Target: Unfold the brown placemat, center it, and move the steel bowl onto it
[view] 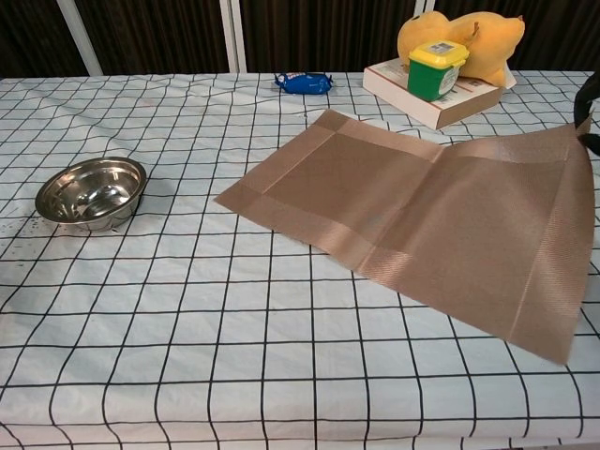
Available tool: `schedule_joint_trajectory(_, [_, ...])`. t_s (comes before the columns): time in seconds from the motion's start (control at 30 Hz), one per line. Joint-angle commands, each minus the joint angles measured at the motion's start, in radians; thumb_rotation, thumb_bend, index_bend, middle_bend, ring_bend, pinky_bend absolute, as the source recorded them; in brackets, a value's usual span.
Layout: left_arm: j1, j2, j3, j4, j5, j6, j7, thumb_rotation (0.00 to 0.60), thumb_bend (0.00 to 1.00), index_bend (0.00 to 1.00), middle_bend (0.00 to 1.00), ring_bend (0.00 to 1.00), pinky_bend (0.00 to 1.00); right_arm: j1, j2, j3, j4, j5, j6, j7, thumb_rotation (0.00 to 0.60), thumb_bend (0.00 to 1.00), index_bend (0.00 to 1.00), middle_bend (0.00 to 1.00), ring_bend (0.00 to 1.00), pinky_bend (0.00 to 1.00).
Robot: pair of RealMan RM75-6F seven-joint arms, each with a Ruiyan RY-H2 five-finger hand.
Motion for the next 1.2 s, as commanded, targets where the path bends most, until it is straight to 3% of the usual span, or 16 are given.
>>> schedule_joint_trajectory(0.03, [0.0,0.0,0.0,-0.001,0.002,0.002,0.001,0.6,0.02,0.0,0.0,0.0,0.0,0.041,0.01,0.023,0.06,0.03,-0.045,-0.035,0.6,0.5,0.69,0.29,0.11,0.16])
schedule_joint_trajectory(0.27, [-0.001,-0.007,-0.001,-0.002,0.0,0.002,0.015,0.6,0.02,0.0,0.0,0.0,0.0,0.104,0.009,0.045,0.156,0.064,-0.112,-0.051,0.6,0.49,0.69,0.29,0.11,0.16])
schedule_joint_trajectory(0.33, [-0.002,-0.01,-0.001,-0.001,0.0,0.002,0.02,0.6,0.02,0.0,0.0,0.0,0.0,0.116,0.008,0.044,0.176,0.066,-0.125,-0.053,0.6,0.43,0.66,0.27,0.1,0.16])
schedule_joint_trajectory(0.4, [-0.002,-0.012,0.0,-0.001,-0.001,0.001,0.026,0.6,0.02,0.0,0.0,0.0,0.0,0.124,0.007,0.039,0.191,0.061,-0.128,-0.06,0.6,0.34,0.54,0.23,0.09,0.16])
schedule_joint_trajectory(0.53, [-0.006,-0.017,0.001,-0.001,-0.005,-0.006,0.04,0.6,0.02,0.0,0.0,0.0,0.0,0.12,0.009,0.03,0.196,0.071,-0.105,-0.084,0.6,0.13,0.08,0.06,0.04,0.16])
schedule_joint_trajectory(0.6, [-0.008,-0.019,0.001,-0.002,-0.006,-0.01,0.045,0.6,0.02,0.0,0.0,0.0,0.0,0.106,0.016,0.03,0.17,0.085,-0.081,-0.094,0.6,0.1,0.01,0.02,0.02,0.16])
schedule_joint_trajectory(0.83, [-0.012,-0.021,-0.003,-0.001,-0.017,-0.018,0.054,0.6,0.02,0.0,0.0,0.0,0.0,0.04,0.068,0.017,0.056,0.066,0.031,-0.055,0.6,0.04,0.0,0.0,0.0,0.16])
schedule_joint_trajectory(1.2, [-0.091,0.003,-0.045,-0.03,-0.048,-0.1,0.155,0.6,0.01,0.0,0.0,0.0,0.0,-0.191,0.223,-0.029,-0.318,0.004,0.306,0.113,0.6,0.04,0.0,0.0,0.0,0.16])
